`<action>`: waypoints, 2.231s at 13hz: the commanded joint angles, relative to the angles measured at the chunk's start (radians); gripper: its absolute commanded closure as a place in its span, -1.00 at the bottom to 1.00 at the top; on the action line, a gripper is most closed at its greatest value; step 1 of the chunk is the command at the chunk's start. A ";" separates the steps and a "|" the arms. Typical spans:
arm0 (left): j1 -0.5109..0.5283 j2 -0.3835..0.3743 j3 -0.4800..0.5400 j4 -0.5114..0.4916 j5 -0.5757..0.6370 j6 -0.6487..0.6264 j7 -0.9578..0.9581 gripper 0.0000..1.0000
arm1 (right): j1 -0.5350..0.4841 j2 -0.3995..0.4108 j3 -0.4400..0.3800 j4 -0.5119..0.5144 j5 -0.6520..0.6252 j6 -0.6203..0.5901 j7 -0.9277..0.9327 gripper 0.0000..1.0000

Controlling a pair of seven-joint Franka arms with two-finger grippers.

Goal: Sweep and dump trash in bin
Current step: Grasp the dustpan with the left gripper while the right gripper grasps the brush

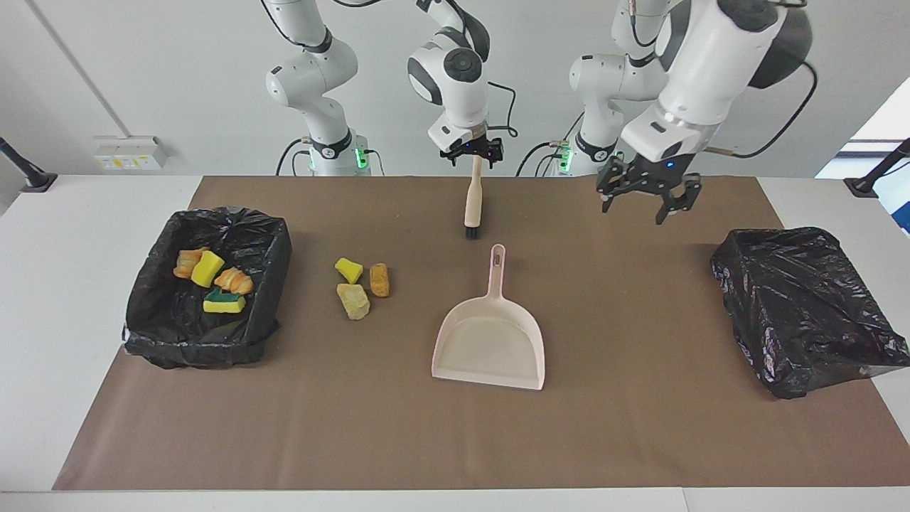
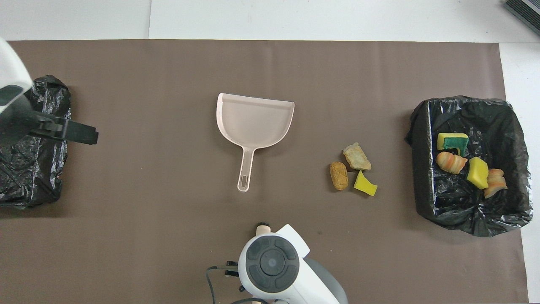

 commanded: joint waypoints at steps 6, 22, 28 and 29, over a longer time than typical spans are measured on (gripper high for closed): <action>-0.214 0.219 0.017 -0.061 0.061 0.309 -0.222 -1.00 | 0.109 -0.028 -0.003 -0.141 0.068 0.178 0.067 -1.00; -0.242 0.313 0.016 -0.056 0.066 0.389 -0.249 1.00 | 0.132 -0.020 -0.014 -0.131 0.068 0.171 0.057 1.00; -0.150 0.242 0.026 -0.032 0.061 0.236 0.281 0.95 | -0.168 -0.211 -0.017 -0.031 -0.205 -0.358 -0.178 1.00; -0.149 0.241 0.026 -0.032 0.063 0.225 0.361 1.00 | -0.211 -0.199 -0.016 -0.017 -0.260 -0.374 -0.249 1.00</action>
